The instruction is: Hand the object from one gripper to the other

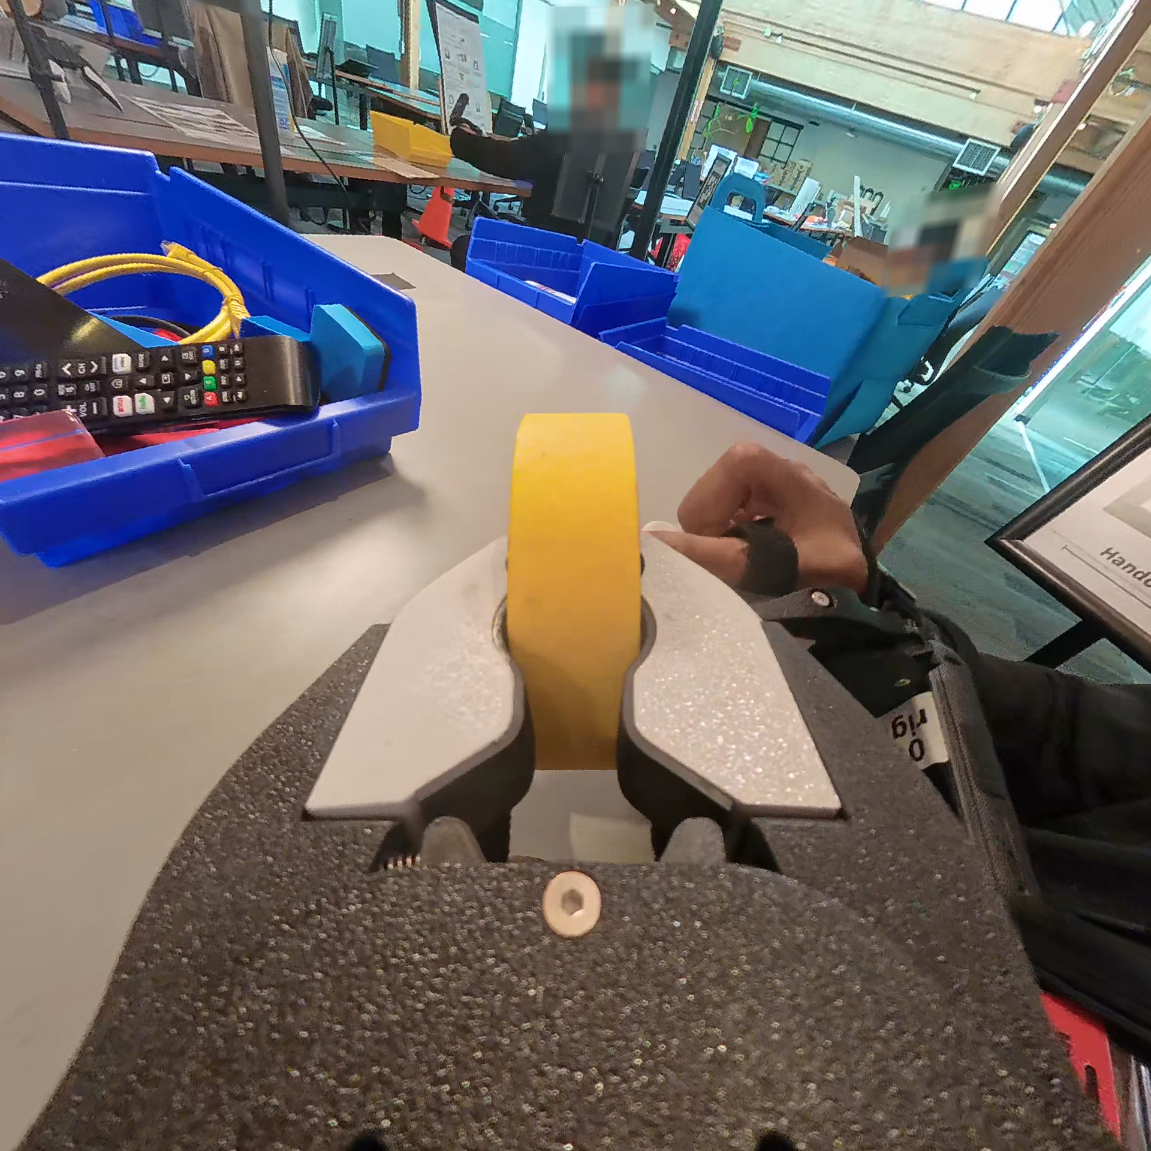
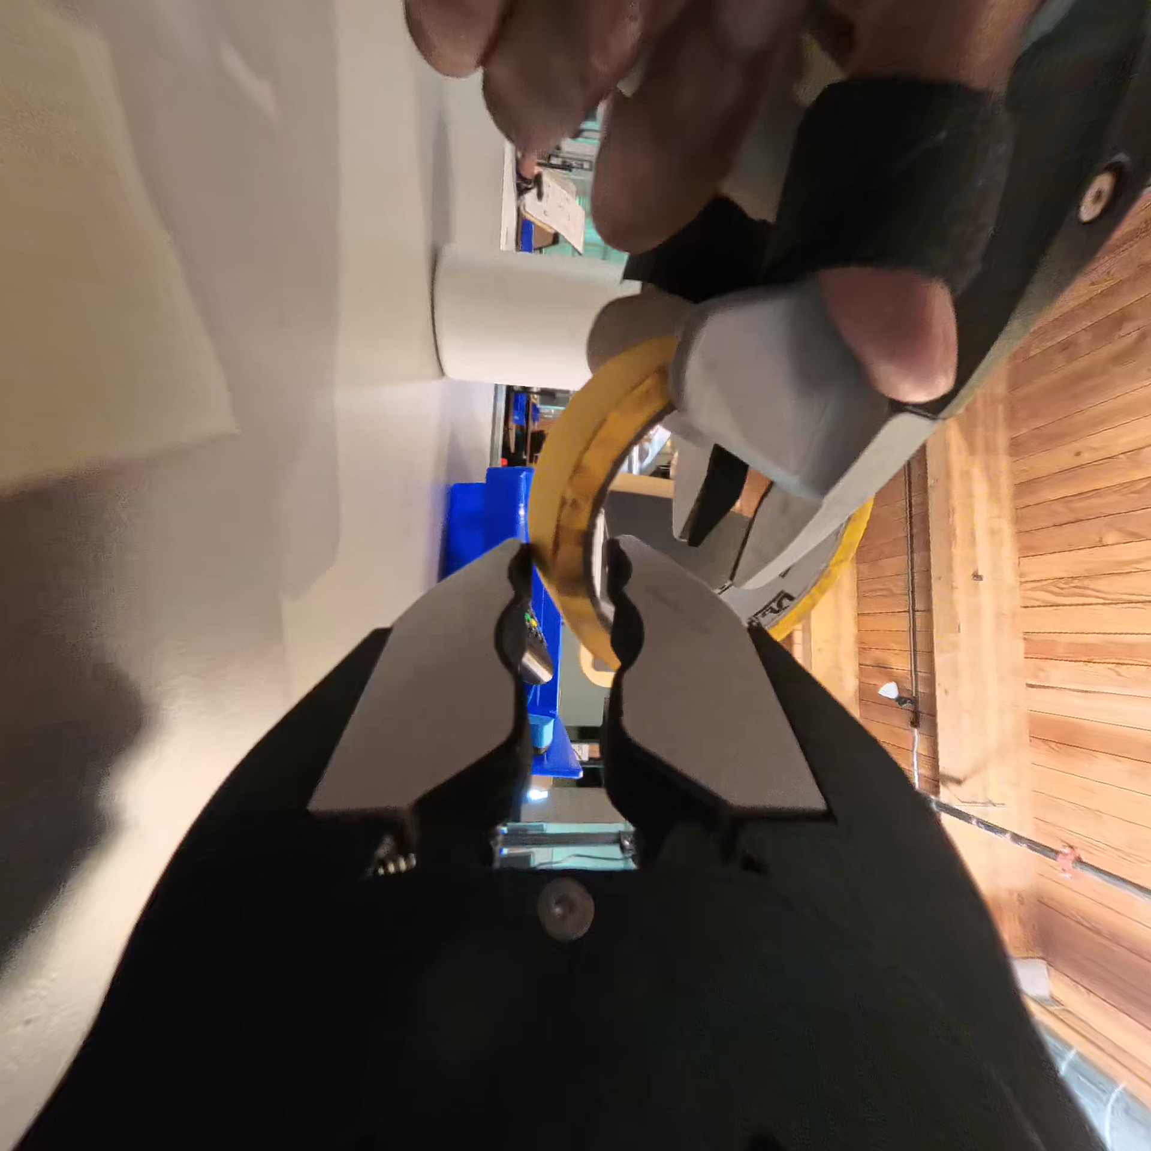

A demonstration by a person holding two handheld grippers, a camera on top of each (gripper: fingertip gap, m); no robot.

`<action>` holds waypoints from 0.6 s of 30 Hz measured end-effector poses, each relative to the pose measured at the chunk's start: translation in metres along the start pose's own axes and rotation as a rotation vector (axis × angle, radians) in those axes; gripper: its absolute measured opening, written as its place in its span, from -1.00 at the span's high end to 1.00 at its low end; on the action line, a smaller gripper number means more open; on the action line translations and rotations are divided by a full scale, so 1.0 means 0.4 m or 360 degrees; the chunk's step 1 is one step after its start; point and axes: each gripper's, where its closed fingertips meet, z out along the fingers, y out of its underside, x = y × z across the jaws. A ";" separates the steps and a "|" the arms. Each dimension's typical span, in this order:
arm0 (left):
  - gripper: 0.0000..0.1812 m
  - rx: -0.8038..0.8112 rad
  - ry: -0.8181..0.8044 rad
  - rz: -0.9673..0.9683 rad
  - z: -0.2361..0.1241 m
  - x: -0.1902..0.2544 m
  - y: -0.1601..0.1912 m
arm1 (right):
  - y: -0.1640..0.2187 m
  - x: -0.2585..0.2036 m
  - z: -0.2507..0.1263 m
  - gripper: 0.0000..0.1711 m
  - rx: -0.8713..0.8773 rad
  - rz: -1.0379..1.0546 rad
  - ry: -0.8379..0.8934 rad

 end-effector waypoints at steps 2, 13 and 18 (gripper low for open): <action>0.62 0.0012 0.0021 0.0026 -0.002 0.006 -0.006 | -0.001 0.003 0.004 0.78 -0.0010 -0.0009 0.0048; 0.18 0.0275 0.0573 0.0150 -0.088 0.119 -0.094 | -0.038 0.020 -0.021 0.89 0.0247 0.0388 -0.0064; 0.23 0.0305 0.0713 0.0064 -0.133 0.101 -0.107 | -0.082 0.038 -0.052 0.88 0.0516 0.0891 -0.0314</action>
